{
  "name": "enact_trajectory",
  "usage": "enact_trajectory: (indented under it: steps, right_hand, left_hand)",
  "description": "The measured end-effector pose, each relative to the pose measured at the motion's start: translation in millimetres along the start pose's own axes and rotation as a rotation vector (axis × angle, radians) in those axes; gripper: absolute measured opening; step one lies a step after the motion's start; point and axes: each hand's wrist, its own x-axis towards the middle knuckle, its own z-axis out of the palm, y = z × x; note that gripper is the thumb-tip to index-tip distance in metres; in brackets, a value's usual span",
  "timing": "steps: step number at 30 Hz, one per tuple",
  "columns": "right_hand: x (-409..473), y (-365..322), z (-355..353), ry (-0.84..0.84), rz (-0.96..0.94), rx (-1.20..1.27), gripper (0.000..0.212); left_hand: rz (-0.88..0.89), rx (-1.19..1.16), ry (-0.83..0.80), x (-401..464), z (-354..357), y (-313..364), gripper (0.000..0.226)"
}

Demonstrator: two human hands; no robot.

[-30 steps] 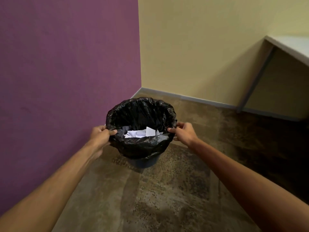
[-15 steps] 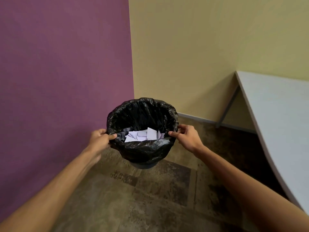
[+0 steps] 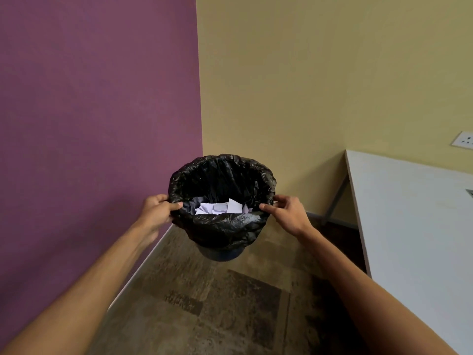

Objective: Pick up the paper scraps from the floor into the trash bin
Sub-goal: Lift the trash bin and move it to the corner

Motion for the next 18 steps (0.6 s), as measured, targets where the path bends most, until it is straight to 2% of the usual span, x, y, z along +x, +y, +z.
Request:
enact_trajectory:
  steps: [2,6,10,18]
  right_hand:
    - [16,-6,-4,0.006,-0.003,0.014,0.045]
    - [50,-9,-1,0.02,0.013,0.032,0.05]
    - [89,-8,11,0.033,0.036,0.059,0.038]
    - [167,-9,43,0.06,0.076,0.03,0.033]
  left_hand:
    - [0.001,-0.006,-0.012,14,6,14,0.013]
    - [0.001,-0.015,-0.018,48,15,29,0.017]
    - [-0.002,-0.003,-0.056,96,19,35,0.02]
    - [-0.049,-0.022,-0.087,177,15,47,0.027]
